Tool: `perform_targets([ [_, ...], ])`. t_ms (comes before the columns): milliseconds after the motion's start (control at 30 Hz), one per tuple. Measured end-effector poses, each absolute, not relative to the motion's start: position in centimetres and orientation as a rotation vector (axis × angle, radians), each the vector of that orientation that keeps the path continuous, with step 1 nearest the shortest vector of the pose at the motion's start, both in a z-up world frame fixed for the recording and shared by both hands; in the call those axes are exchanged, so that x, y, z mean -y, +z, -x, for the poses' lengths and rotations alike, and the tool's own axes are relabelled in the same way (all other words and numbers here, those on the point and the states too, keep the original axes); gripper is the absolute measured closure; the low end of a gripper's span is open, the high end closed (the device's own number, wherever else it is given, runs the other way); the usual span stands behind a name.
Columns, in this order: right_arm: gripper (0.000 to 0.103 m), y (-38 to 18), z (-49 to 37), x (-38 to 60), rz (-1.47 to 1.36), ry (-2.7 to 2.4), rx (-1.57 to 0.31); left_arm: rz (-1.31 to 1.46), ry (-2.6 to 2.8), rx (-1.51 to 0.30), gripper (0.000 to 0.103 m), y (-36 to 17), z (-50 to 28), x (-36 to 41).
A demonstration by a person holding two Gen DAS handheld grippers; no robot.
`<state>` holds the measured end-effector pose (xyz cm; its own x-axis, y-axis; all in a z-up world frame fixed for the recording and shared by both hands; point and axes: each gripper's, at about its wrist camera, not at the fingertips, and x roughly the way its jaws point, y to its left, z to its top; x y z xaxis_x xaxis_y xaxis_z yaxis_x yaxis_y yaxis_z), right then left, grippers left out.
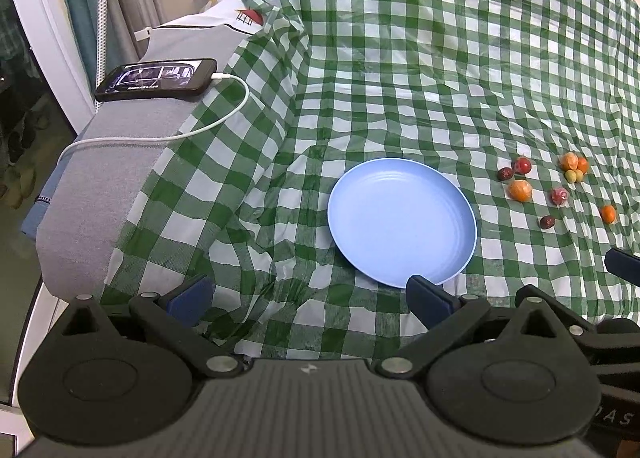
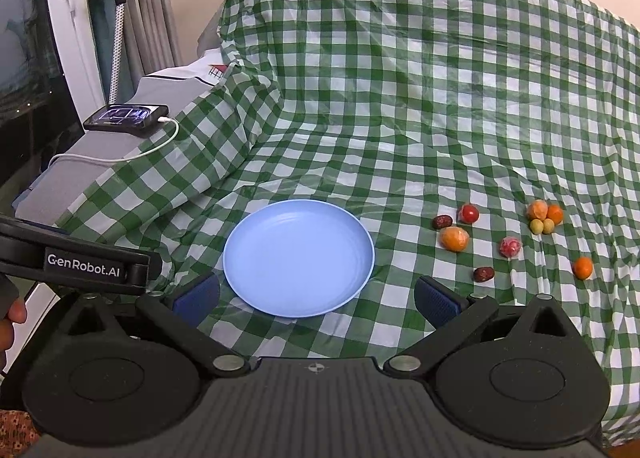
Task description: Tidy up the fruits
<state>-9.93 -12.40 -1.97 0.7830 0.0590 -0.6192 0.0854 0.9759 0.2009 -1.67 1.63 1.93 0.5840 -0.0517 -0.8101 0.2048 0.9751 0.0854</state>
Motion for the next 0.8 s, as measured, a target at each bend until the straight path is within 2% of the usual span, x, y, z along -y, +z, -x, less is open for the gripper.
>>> perform_targets([
  [800, 0.000, -2.26, 9.78, 12.66, -0.219, -0.018, -0.676, -0.206, -0.146, -0.951, 0.000, 1.31, 1.52, -1.52],
])
